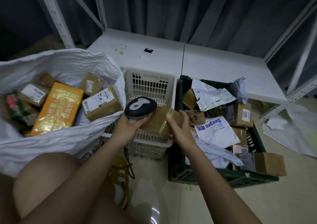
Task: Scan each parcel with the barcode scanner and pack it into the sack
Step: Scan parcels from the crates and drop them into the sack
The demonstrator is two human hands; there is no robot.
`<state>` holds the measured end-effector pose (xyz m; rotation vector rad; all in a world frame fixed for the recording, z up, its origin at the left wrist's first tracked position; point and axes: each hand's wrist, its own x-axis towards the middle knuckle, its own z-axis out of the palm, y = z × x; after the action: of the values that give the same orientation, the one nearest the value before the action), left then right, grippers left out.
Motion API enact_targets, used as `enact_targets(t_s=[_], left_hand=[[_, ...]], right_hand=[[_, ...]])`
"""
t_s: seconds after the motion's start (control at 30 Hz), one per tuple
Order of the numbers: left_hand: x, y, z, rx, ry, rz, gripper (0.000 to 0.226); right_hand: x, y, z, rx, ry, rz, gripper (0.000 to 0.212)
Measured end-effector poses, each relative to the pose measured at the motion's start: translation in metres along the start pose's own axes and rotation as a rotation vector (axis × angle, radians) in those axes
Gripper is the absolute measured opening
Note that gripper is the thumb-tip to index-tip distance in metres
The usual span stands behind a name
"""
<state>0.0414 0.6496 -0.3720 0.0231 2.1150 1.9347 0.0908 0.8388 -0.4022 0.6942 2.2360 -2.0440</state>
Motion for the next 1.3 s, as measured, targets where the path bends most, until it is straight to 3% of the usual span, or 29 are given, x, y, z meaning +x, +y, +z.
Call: enact_targets(t_s=[0.03, 0.1, 0.17, 0.33, 0.47, 0.57, 0.77, 0.97, 1.3], left_hand=[[0.000, 0.000, -0.005, 0.000, 0.023, 0.006, 0.064], [0.001, 0.001, -0.017, -0.002, 0.070, 0.017, 0.062], [0.004, -0.001, -0.027, 0.005, 0.101, 0.024, 0.061], [0.012, -0.006, -0.039, 0.013, 0.103, 0.016, 0.061], [0.016, -0.011, -0.045, 0.005, 0.122, 0.002, 0.061], [0.017, -0.015, -0.047, -0.034, 0.117, -0.027, 0.057], [0.020, -0.011, -0.049, -0.085, 0.087, -0.013, 0.050], [0.021, -0.004, -0.054, -0.123, 0.068, 0.039, 0.039], [0.006, -0.003, -0.054, -0.075, 0.103, 0.037, 0.054]], right_hand=[[0.000, 0.002, 0.003, -0.066, -0.069, -0.018, 0.079], [0.003, 0.010, 0.003, -0.198, -0.207, -0.067, 0.102], [0.005, 0.012, 0.002, -0.338, -0.239, -0.133, 0.119], [0.002, 0.000, 0.023, -0.484, -0.100, -0.315, 0.086], [0.008, -0.009, 0.040, -0.427, -0.139, -0.413, 0.075], [0.022, -0.006, 0.042, -0.437, -0.183, -0.372, 0.049], [0.035, -0.013, 0.039, -0.197, -0.254, -0.166, 0.030], [0.047, -0.024, 0.020, -0.020, -0.071, -0.039, 0.046], [0.045, -0.028, 0.024, 0.103, -0.024, -0.034, 0.043]])
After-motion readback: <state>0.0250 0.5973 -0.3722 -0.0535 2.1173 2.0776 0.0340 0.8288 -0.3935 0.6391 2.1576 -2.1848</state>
